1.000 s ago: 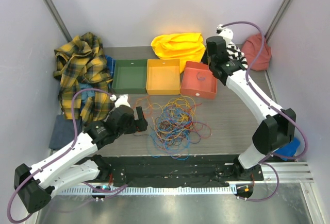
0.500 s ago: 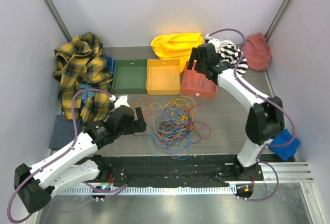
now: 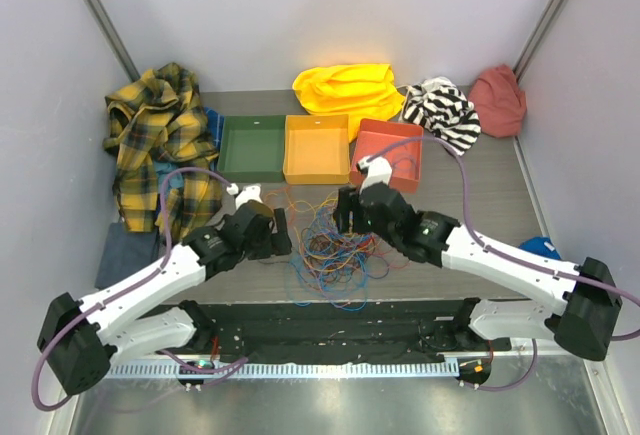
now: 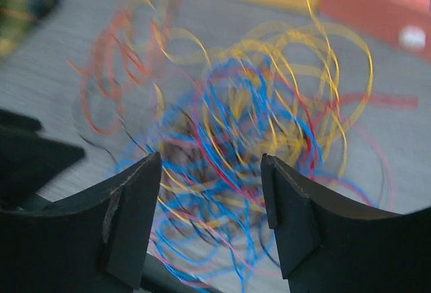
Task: Untangle the cables
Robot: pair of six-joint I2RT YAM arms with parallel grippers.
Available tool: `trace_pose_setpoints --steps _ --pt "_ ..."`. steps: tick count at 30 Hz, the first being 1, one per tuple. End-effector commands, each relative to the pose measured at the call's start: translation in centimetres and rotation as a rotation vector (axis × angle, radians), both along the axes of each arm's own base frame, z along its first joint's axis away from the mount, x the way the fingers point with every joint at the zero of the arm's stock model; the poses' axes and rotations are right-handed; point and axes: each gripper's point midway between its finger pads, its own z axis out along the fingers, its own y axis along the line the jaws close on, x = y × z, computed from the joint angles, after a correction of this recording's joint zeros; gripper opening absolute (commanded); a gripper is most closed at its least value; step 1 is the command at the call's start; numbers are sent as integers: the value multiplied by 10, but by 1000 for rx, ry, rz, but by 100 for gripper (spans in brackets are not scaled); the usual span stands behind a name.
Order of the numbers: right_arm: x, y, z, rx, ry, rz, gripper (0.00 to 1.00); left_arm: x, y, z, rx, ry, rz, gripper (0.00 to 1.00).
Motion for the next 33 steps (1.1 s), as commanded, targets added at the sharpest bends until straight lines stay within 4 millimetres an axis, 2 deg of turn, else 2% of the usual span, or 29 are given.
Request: trace_pose_setpoints --steps 1,4,9,11,12,13,20,26,29,30,31,32,33 --pt "-13 -20 -4 84 -2 -91 67 25 -29 16 -51 -46 -19 92" --pt "-17 -28 -11 78 -2 -103 67 34 -48 12 -29 0 -71 91" --pt "-22 -35 -15 86 5 -110 66 52 -75 19 -73 -52 -119 86" --pt "-25 -38 -18 85 9 -110 66 56 -84 13 -29 -58 -177 75" --pt "-25 -39 -16 91 4 -113 66 62 -92 20 -16 -77 -196 73" --pt "-26 -41 -18 84 6 -113 66 58 -98 9 32 -54 -236 71" --pt "-29 -51 -17 71 -6 -126 66 50 -104 1 102 -38 -295 71" --pt "-30 -53 -18 72 -9 -127 66 47 -104 -17 139 6 -311 66" --pt "-31 -56 -18 73 -13 -132 66 50 -101 -28 183 28 -299 48" --pt "-31 -57 -19 71 -13 -135 66 54 -103 -26 190 25 -296 42" --pt "-31 -58 -19 69 -14 -136 67 53 -99 -36 236 53 -295 33" --pt "-31 -59 -19 73 -16 -142 66 54 -98 -37 253 59 -297 27" --pt "-32 -59 -18 74 -16 -138 66 59 -100 -33 260 52 -294 14"
